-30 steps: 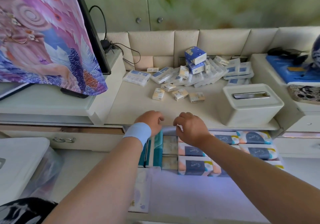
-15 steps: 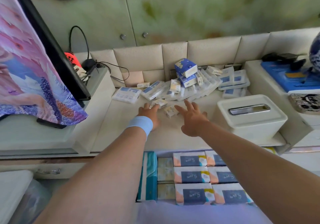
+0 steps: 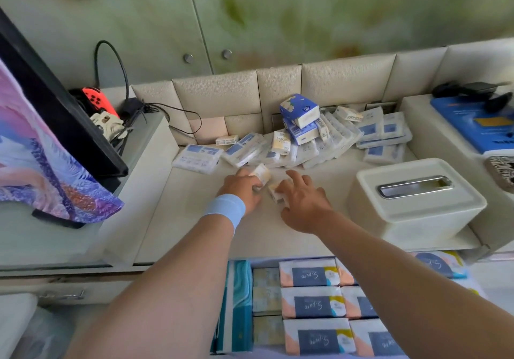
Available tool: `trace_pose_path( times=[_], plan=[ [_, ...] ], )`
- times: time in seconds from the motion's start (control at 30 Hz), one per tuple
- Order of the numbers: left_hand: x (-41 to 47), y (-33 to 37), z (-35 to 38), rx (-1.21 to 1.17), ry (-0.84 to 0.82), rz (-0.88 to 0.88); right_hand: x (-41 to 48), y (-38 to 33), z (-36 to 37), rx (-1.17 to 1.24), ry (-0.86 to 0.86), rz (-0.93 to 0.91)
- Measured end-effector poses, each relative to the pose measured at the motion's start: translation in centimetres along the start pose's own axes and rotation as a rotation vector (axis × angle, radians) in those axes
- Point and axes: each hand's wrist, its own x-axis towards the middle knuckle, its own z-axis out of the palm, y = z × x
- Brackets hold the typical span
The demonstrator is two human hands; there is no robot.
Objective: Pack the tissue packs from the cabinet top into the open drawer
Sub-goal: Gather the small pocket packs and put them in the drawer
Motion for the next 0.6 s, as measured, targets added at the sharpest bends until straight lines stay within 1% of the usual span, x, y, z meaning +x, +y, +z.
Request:
trace_pose_path(
  times=[0.13, 0.23, 0.3, 0.37, 0.43, 0.5, 0.6],
  plan=[
    [-1.3, -0.6, 0.2, -0.009, 0.031, 0.029, -0.5, -0.1, 0.9, 0.0, 0.048, -0.001],
    [-2.9, -1.5, 1.0, -0.07, 0.071, 0.057, -1.1, -0.1, 1.2, 0.034, 0.109, -0.001],
    [-3.9, -1.6, 1.3, -0.07, 0.072, 0.059, -1.6, 0.1, 1.5, 0.011, 0.119, -0.009],
    [-4.9, -1.6, 1.7, -0.064, 0.066, 0.025, -2.0, 0.3, 1.8, -0.004, 0.108, -0.01],
    [-5.5, -1.9, 1.8, -0.112, 0.069, -0.086, -2.4, 0.5, 1.7, 0.019, 0.09, -0.021],
    [-6.2, -2.3, 1.6, -0.148, 0.031, -0.19, -3.0, 0.6, 1.5, 0.044, 0.074, -0.047],
    [-7.4, -2.1, 1.1, -0.128, -0.055, -0.171, -4.4, 0.3, 1.4, 0.052, 0.057, -0.057]
  ],
)
